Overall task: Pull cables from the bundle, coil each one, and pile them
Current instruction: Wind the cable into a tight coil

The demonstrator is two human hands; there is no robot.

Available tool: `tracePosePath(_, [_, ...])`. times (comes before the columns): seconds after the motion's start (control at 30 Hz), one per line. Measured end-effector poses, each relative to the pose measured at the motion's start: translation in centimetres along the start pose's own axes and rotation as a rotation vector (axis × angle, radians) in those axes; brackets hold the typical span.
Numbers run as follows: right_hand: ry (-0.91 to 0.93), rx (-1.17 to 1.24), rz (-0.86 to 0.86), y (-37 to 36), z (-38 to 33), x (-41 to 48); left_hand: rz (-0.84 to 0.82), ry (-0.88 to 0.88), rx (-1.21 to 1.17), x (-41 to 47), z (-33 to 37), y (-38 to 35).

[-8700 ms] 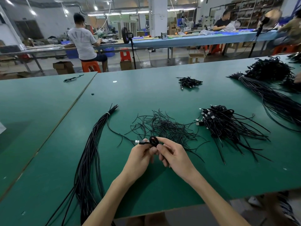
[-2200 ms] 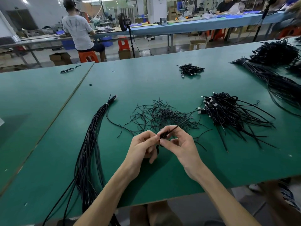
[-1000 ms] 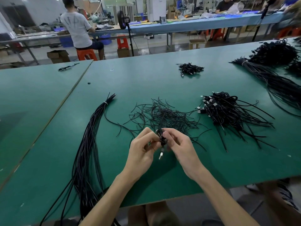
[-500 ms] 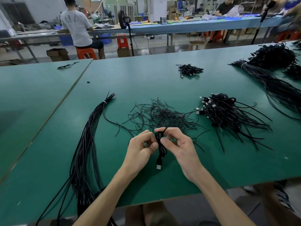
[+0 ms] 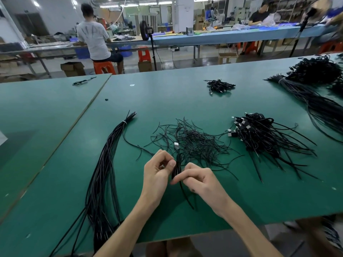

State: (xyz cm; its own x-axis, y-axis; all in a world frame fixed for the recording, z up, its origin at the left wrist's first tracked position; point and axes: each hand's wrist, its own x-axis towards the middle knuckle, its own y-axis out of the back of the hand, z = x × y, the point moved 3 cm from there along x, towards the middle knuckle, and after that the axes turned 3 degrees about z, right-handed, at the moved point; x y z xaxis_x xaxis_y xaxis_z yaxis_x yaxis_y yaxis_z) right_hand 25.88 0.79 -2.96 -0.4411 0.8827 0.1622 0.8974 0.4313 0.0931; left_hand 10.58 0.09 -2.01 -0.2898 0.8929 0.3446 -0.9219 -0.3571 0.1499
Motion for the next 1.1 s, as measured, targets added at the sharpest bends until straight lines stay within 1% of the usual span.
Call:
tracePosePath(0.07, [-0.025, -0.076, 0.02, -0.1, 0.2, 0.1, -0.03, -0.004, -0.028, -0.1, 0.1, 0.0])
tracePosePath(0.2, [-0.053, -0.128, 0.082, -0.2, 0.3, 0.2, -0.03, -0.052, -0.024, -0.2, 0.7, 0.0])
tracePosePath(0.37, [-0.08, -0.154, 0.107, -0.5, 0.8, 0.2, -0.031, -0.287, 0.178, -0.7, 1.2, 0.1])
tracePosePath(0.53, [-0.047, -0.11, 0.107, -0.2, 0.4, 0.2, -0.106, -0.338, 0.219, -1.0, 1.0, -0.5])
tracePosePath(0.63, [0.001, 0.073, 0.113, 0.2, -0.3, 0.2, -0.163, -0.372, 0.207, -1.3, 1.1, -0.8])
tracePosePath(0.7, [0.014, 0.153, 0.133, 0.4, -0.3, 0.1, -0.167, -0.378, 0.196, -1.3, 1.2, -0.9])
tracePosePath(0.83, [-0.028, 0.319, 0.205, 0.8, 0.0, 0.1, -0.213, -0.386, 0.241, -1.5, 0.8, -1.2])
tracePosePath(0.87, [-0.022, 0.314, 0.205, 0.8, 0.0, 0.1, -0.216, -0.383, 0.25, -1.5, 0.6, -1.2])
tracePosePath(1.0, [0.065, 0.151, 0.223, 0.6, -0.4, 0.0, -0.159, -0.329, 0.255, -1.0, 0.4, -1.0])
tracePosePath(1.1, [0.066, 0.154, 0.228, 0.7, -0.3, 0.0, -0.122, -0.295, 0.276, -0.9, 0.6, -1.0])
